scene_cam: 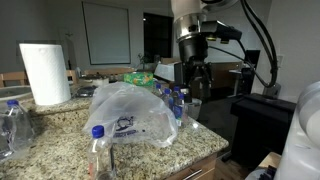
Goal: Put the bottles in the plastic bag
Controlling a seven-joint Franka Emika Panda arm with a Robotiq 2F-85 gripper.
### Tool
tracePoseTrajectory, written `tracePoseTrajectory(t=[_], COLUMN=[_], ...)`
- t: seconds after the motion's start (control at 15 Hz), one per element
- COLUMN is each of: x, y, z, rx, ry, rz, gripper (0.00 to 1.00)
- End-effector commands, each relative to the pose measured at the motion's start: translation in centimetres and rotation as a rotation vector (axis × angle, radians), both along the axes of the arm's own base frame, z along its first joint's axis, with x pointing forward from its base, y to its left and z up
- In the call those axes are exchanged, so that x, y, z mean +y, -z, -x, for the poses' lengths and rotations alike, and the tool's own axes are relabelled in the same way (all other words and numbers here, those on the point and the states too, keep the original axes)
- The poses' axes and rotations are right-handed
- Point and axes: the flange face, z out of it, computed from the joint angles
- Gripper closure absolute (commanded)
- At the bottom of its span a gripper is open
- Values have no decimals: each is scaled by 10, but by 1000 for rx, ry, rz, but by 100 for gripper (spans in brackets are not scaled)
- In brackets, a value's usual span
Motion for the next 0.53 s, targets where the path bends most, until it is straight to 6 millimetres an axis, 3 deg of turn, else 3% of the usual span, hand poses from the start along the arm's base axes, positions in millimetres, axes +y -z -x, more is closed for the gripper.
tracePoseTrajectory(t=[0.0, 0.27, 0.47], x=[29, 86, 124], y=[-7, -3, 15], z=[-5, -11, -19], rx=[-116, -280, -308], ry=[103, 228, 279], rz=[78, 142, 166], gripper=[0, 0, 0])
